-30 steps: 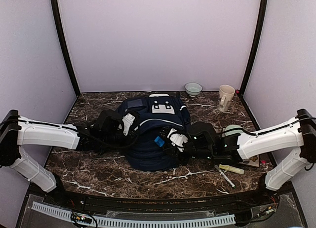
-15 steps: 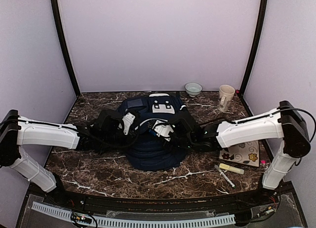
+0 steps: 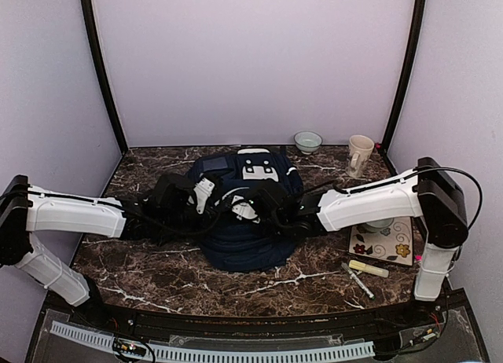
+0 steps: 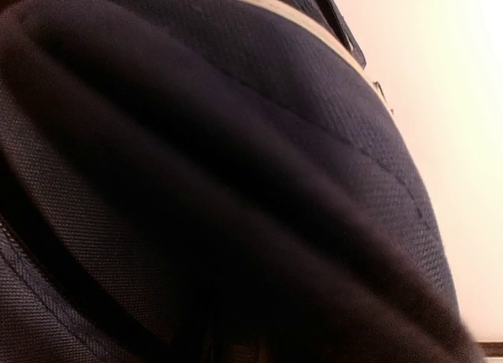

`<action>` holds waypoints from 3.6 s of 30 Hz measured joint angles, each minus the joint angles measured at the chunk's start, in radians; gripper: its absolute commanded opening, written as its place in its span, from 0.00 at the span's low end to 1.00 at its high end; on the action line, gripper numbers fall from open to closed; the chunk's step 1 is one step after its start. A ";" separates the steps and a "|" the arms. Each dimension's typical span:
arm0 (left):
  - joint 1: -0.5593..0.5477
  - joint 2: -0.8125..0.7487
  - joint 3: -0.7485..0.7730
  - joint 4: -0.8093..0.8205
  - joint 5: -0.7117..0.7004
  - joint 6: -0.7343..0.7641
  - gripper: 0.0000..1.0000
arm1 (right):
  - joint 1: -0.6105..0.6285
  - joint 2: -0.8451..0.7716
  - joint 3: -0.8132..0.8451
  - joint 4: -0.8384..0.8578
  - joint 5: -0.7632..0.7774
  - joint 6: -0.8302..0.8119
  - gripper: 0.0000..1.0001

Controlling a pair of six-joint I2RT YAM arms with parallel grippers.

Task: Pack the student bag
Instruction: Place the pen in the upper front pocket of the bag, then move the pen to the center of the board.

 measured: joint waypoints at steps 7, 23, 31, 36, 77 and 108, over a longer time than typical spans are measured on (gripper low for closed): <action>0.000 -0.017 -0.012 0.004 -0.004 -0.006 0.02 | 0.013 0.005 -0.053 0.185 0.026 -0.129 0.15; 0.000 -0.087 -0.034 0.005 0.002 -0.023 0.02 | 0.006 0.041 -0.143 0.449 0.080 -0.219 0.46; 0.000 -0.095 -0.038 0.030 0.015 -0.023 0.02 | 0.001 0.019 -0.151 0.432 0.060 -0.134 0.54; 0.000 -0.094 -0.038 0.037 0.015 -0.022 0.02 | 0.001 -0.030 -0.187 0.393 0.036 -0.069 0.56; -0.012 -0.055 -0.080 0.101 -0.022 -0.008 0.44 | -0.032 -0.721 -0.584 -0.265 0.085 1.089 0.95; -0.012 -0.062 -0.097 0.159 -0.006 -0.008 0.47 | -0.240 -0.786 -0.615 -0.778 -0.127 1.756 1.00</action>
